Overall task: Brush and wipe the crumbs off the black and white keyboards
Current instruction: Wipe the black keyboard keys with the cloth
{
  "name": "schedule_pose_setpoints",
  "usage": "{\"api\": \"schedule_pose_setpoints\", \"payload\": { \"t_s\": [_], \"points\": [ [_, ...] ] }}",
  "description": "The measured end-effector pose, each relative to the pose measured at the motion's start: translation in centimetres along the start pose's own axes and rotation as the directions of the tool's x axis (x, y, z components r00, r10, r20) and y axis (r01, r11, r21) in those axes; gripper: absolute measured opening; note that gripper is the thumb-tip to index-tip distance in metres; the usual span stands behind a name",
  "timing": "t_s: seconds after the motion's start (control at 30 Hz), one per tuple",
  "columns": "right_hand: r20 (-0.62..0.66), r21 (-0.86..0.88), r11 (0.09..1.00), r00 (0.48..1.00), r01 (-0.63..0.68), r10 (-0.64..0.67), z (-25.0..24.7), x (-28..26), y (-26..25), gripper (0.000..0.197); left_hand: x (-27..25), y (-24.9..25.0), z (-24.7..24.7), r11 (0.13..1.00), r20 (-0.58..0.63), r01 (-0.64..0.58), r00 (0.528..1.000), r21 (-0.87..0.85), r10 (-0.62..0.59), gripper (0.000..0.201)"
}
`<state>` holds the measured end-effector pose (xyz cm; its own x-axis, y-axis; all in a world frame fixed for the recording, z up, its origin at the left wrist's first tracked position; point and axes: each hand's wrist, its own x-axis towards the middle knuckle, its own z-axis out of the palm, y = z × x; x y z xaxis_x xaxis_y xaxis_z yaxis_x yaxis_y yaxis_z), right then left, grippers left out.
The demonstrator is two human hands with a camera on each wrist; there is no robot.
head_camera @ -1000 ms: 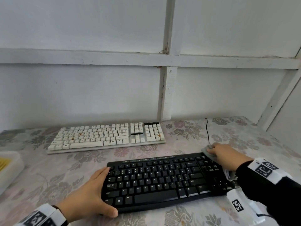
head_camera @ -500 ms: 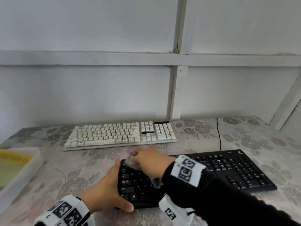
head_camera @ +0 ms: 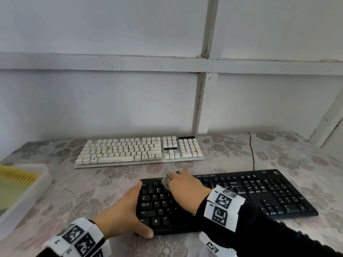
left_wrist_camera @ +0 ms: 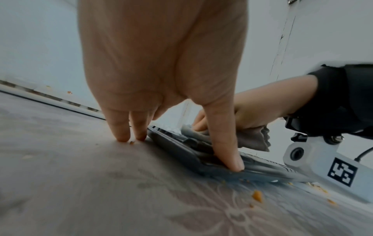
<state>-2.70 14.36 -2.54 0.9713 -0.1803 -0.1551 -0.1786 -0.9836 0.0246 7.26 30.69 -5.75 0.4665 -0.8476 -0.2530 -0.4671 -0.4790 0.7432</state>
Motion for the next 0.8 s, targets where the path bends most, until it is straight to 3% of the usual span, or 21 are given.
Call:
{"api": "schedule_pose_setpoints", "payload": {
  "t_s": [0.1, 0.17, 0.27, 0.4, 0.47, 0.53, 0.67, 0.8],
  "points": [
    [0.026, -0.008, 1.000, 0.999, -0.025, 0.025, -0.4, -1.5, 1.9, 0.027, -0.3, 0.4, 0.0, 1.000, 0.000, -0.005, 1.000, 0.013, 0.005, 0.107],
    [0.078, -0.006, 0.999, 0.996, -0.051, 0.052, -1.2, -1.9, 2.8, 0.030, -0.4, 0.6, 0.0, 1.000, 0.000, 0.004, 1.000, 0.016, -0.004, 0.110],
    [0.131, -0.054, 0.998, 0.991, 0.012, -0.005, -2.6, -1.2, 2.5, 0.026, -0.3, 0.4, 0.0, 1.000, -0.001, -0.010, 1.000, -0.014, 0.010, 0.113],
    [0.053, -0.057, 0.992, 0.993, 0.110, -0.107, -3.0, 1.7, -1.0, 0.021, -0.5, 0.9, -0.1, 0.999, 0.001, -0.022, 1.000, -0.031, 0.022, 0.104],
    [0.065, -0.089, 0.982, 0.984, 0.170, -0.164, -2.2, 2.8, -3.1, 0.025, -0.6, 1.4, -0.2, 1.000, 0.027, 0.007, 1.000, -0.021, -0.006, 0.119],
    [0.067, -0.052, 0.989, 0.989, 0.137, -0.133, -1.1, 3.2, -4.2, 0.029, -0.5, 1.5, -0.3, 1.000, 0.030, 0.019, 0.999, 0.001, -0.020, 0.127],
    [-0.012, -0.007, 0.993, 0.993, 0.117, -0.117, 0.0, 2.1, -2.9, 0.029, -0.6, 1.3, -0.2, 0.999, 0.023, -0.036, 0.999, -0.023, 0.037, 0.102],
    [-0.031, -0.012, 0.998, 0.998, 0.057, -0.057, 0.4, 0.7, -0.2, 0.033, -0.5, 0.7, -0.1, 0.996, -0.005, -0.068, 0.998, -0.054, 0.068, 0.103]
  ]
}}
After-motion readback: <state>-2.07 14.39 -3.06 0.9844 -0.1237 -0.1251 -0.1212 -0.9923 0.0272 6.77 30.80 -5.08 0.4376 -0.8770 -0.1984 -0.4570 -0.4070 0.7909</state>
